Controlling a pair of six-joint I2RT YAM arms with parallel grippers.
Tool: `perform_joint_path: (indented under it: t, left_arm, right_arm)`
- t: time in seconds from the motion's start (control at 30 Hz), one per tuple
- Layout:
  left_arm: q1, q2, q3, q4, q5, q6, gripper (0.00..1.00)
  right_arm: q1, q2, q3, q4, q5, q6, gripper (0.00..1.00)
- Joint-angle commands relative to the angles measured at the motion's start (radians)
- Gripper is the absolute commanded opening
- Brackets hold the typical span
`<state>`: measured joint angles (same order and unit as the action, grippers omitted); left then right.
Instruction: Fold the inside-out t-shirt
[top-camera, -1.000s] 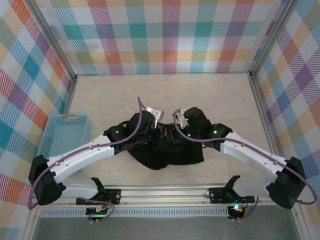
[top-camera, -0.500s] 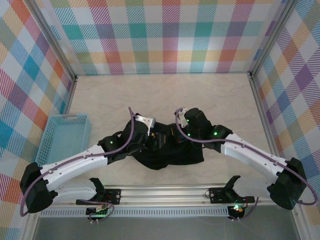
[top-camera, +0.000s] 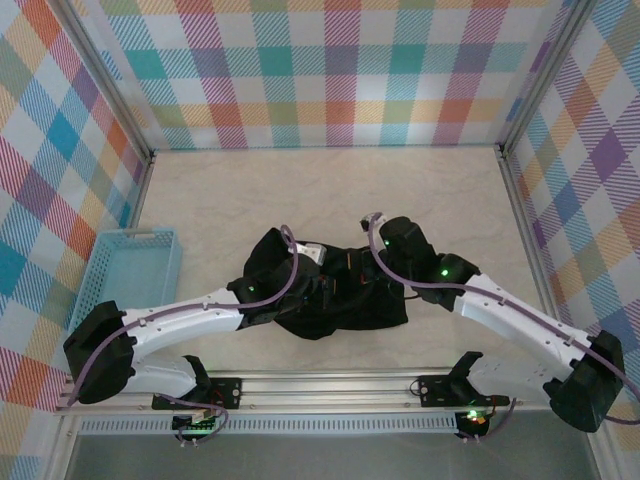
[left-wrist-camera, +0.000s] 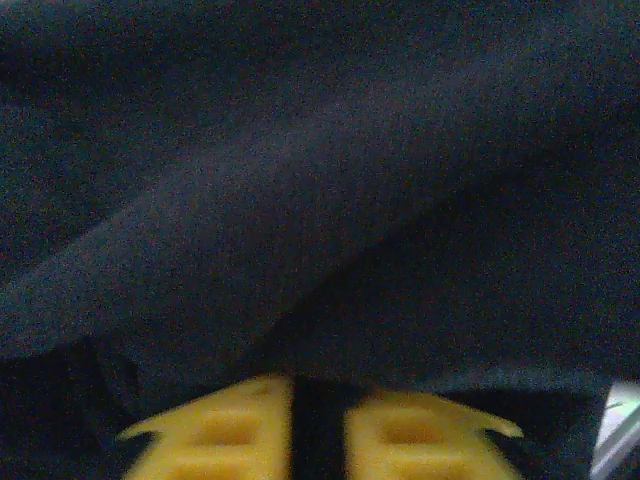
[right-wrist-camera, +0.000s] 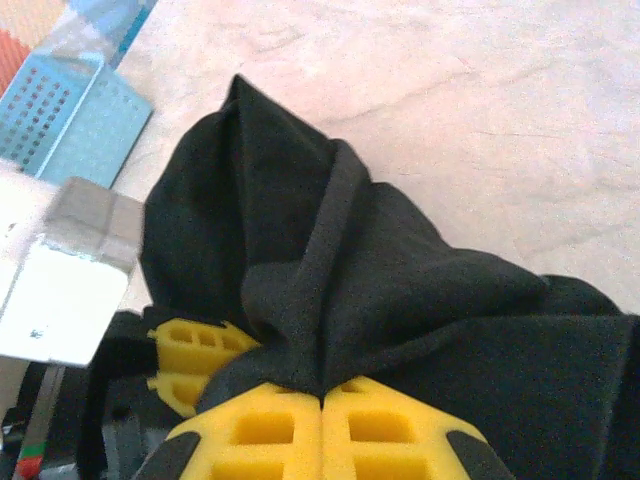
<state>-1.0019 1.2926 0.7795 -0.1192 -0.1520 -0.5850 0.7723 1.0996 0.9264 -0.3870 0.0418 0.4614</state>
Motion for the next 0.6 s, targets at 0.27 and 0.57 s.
perform_joint_path:
  t: [0.27,0.57]
  left_arm:
    - [-0.138,-0.195,-0.222,0.146,-0.064,0.022,0.00]
    - [-0.141,-0.179,-0.208,0.173,-0.089,0.038,0.00]
  right_arm:
    - [-0.280,0.105,0.027,-0.052,-0.069,0.114,0.00]
    - [-0.095,0.048,0.079,-0.288,0.123,-0.020,0.48]
